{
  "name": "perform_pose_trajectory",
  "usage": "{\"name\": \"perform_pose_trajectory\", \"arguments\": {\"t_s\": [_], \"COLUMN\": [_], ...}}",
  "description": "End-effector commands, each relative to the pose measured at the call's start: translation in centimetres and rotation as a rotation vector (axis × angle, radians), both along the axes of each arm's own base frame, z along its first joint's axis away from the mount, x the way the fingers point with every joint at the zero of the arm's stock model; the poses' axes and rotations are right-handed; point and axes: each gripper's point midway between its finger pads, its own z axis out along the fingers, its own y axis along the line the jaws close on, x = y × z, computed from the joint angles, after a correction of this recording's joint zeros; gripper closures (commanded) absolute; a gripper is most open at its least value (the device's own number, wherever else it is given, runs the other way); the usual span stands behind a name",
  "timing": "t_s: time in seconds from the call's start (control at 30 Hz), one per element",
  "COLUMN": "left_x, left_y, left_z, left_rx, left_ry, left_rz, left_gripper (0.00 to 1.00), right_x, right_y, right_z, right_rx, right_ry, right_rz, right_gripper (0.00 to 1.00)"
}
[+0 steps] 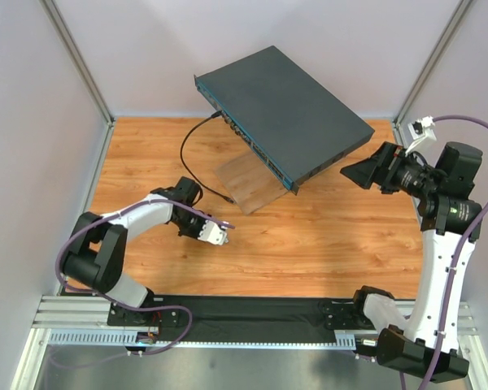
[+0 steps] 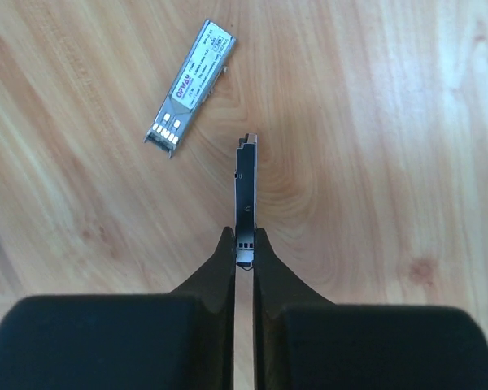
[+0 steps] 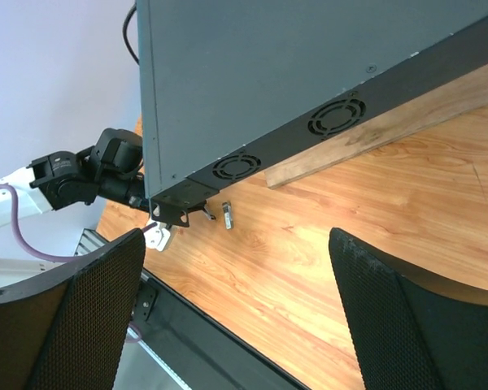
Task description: Insert the plug into the switch port
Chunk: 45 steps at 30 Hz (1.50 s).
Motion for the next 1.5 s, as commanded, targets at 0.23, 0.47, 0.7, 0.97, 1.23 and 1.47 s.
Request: {"name": "perform_pose_trajectory", "arguments": {"t_s": [0.23, 0.47, 0.7, 0.97, 1.23, 1.47], "left_x": [-1.0, -1.6, -3.3, -3.3, -4.8, -4.6], "left_y": [-1.6, 1.0, 4.9, 6.3, 5.3, 4.6], "left_z": [18.2, 29.4, 38.2, 40.4, 38.2, 37.4], "left_rx": [-0.395, -0.634, -0.747, -0.589, -0.498, -0.484], "left_ry": [-0.28, -0.615, -1.079, -1.452, -1.548, -1.519], "left_rz": [0.293, 0.513, 0.471, 0.318, 0.116, 0.078], "left_gripper": [1.0, 1.0, 1.0, 1.0, 1.0, 1.0], "right_x": [0.2, 1.6, 1.9, 0.1, -3.6, -4.6], "right_y": [2.6, 6.1, 15.9, 29.2, 36.1, 38.1], "right_z": [5.3, 8.8, 12.5, 10.2, 8.3, 6.5], "right_rx": [0.173, 0.171, 0.143, 0.22, 0.299, 0.341], "right_ry": [-0.096, -0.148, -0.219, -0.071, 0.061, 0.174], "right_rz": [0.117, 0.219, 0.422, 0.698, 0.902, 0.951], "right_gripper": [0.31, 0.34, 0.33, 0.3, 0.33, 0.41]}}
